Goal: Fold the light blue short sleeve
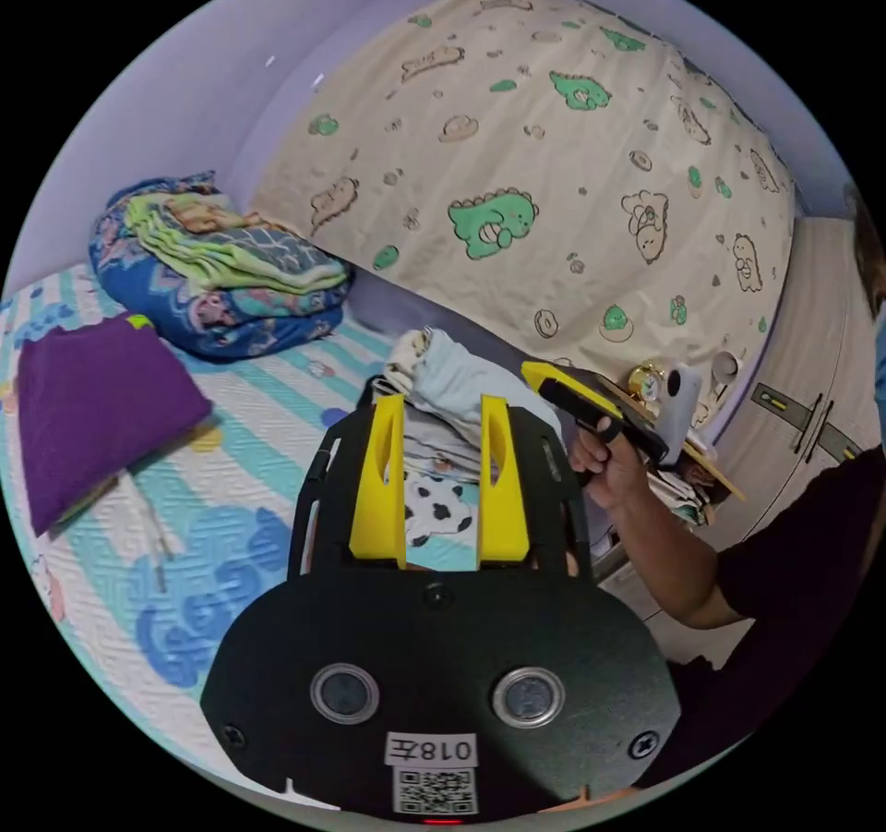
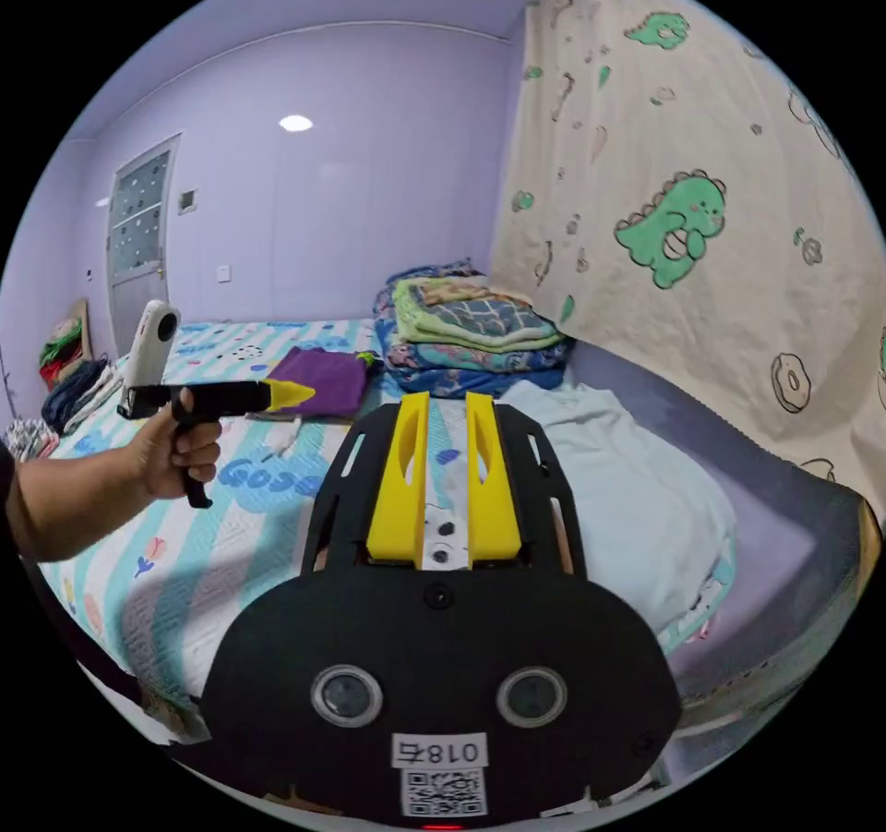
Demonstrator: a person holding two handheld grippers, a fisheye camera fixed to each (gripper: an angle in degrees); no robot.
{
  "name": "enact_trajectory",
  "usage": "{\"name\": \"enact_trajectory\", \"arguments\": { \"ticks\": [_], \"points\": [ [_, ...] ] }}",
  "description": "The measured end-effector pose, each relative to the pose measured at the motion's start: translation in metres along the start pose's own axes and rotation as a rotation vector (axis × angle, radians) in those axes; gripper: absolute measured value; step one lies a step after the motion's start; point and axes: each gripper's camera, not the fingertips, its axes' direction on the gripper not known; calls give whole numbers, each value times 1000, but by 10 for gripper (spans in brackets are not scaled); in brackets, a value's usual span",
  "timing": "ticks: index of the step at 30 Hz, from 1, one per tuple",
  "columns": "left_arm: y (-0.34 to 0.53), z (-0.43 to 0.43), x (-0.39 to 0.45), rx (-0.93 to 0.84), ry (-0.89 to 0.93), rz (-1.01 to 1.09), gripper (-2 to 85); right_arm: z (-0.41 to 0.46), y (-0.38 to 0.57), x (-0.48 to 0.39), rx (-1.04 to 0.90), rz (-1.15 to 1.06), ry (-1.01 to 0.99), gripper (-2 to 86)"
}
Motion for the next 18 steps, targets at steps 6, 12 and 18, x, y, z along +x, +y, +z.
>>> {"name": "enact_trajectory", "arguments": {
  "ticks": [6,12,18],
  "points": [
    [-36,91,27,-91,-152,-47,175,48,-55,118,-113,158,4,96],
    [-33,138,37,-187,-216,-69,174,140,-70,208,-346,325,39,120],
    [-4,145,59,-221,-247,-39,76,171,-65,234,-520,394,-39,115]
  ]
}}
